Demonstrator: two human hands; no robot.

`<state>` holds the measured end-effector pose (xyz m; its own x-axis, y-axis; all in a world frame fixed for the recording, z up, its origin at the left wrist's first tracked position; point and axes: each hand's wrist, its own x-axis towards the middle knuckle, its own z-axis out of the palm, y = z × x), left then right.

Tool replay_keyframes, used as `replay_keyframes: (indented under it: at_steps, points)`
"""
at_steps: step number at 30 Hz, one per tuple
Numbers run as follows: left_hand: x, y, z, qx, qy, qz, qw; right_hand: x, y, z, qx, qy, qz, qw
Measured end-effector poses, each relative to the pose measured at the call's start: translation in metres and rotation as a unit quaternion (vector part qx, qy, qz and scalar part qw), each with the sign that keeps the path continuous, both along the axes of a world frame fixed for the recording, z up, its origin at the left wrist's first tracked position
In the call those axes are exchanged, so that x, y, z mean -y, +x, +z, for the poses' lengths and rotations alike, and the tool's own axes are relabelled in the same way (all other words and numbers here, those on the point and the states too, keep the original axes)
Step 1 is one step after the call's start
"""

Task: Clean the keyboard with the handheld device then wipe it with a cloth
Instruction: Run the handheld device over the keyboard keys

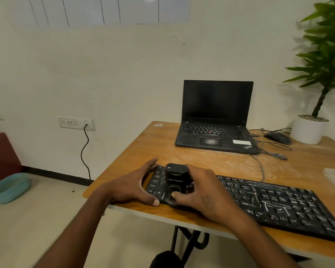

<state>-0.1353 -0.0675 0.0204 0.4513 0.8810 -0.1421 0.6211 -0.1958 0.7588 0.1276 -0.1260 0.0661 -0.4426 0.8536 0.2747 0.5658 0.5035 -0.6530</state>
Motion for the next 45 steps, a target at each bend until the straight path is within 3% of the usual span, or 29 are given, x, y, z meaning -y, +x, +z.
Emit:
replay_keyframes:
  at_steps: [5, 14, 21, 29, 37, 45]
  points:
    - [-0.002, -0.001, -0.002, -0.005, 0.003, 0.004, 1.000, 0.008, 0.043, 0.005, -0.016, -0.017, -0.046, 0.999]
    - [-0.001, 0.001, 0.000, 0.011, -0.002, 0.002, 1.000, -0.002, -0.001, -0.005, -0.031, 0.006, -0.022, 0.999]
    - [-0.002, 0.000, -0.002, 0.014, -0.008, 0.001, 1.000, -0.003, 0.045, -0.002, -0.042, 0.001, -0.052, 0.998]
    - [-0.002, -0.001, -0.002, 0.020, -0.015, 0.002, 1.000, -0.022, 0.008, -0.005, -0.040, 0.017, -0.029, 0.999]
    - [-0.004, -0.002, -0.004, 0.019, -0.010, 0.004, 1.000, -0.024, 0.055, -0.002, -0.010, 0.033, -0.077, 0.996]
    - [-0.002, 0.000, -0.003, 0.029, -0.014, 0.006, 0.999, -0.040, 0.001, -0.001, -0.027, 0.037, -0.031, 0.998]
